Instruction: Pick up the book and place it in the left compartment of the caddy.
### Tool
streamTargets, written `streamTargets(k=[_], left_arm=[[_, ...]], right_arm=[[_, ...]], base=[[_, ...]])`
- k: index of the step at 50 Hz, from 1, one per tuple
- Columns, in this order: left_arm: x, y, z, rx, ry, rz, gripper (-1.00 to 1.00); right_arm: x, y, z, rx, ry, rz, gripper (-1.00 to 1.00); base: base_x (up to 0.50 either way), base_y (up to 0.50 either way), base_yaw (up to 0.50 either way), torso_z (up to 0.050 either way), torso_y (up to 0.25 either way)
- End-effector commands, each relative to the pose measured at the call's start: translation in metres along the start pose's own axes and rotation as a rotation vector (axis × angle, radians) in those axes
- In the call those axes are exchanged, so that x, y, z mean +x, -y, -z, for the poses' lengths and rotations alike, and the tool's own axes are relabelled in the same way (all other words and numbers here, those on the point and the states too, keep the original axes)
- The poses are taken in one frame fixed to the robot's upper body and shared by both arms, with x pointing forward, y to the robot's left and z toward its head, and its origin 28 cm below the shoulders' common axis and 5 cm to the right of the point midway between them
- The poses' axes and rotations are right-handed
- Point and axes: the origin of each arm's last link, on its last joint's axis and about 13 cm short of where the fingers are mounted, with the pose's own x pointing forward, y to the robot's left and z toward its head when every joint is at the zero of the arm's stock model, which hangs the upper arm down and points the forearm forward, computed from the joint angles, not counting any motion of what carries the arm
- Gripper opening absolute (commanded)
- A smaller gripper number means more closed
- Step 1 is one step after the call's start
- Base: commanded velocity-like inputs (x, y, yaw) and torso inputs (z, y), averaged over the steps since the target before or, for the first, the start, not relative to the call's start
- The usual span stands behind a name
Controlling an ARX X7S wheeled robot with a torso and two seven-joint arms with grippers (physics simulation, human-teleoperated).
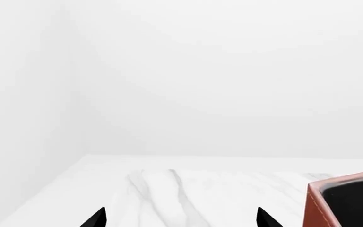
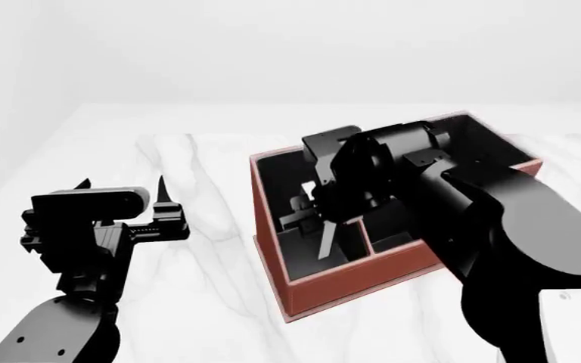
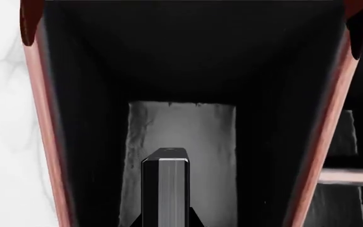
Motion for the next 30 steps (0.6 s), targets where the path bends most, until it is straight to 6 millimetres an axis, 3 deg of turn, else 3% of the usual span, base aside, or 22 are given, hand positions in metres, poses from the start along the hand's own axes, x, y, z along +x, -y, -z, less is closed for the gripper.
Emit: streamTargets(k=[1, 30], left_arm=[[-0.001, 0.000, 0.000, 0.000, 0.002, 0.000, 1.00], [-0.001, -0.001, 0.002, -0.002, -0.003, -0.001, 1.00]], right_arm=[[0.007, 0.001, 0.003, -0.003, 0.020, 0.013, -1.00], [0.022, 0.000, 0.015, 0.001, 0.014, 0.004, -1.00]], base=[[0.00, 0.00, 0.00, 0.000, 0.000], [0.00, 0.00, 0.00, 0.000, 0.001]])
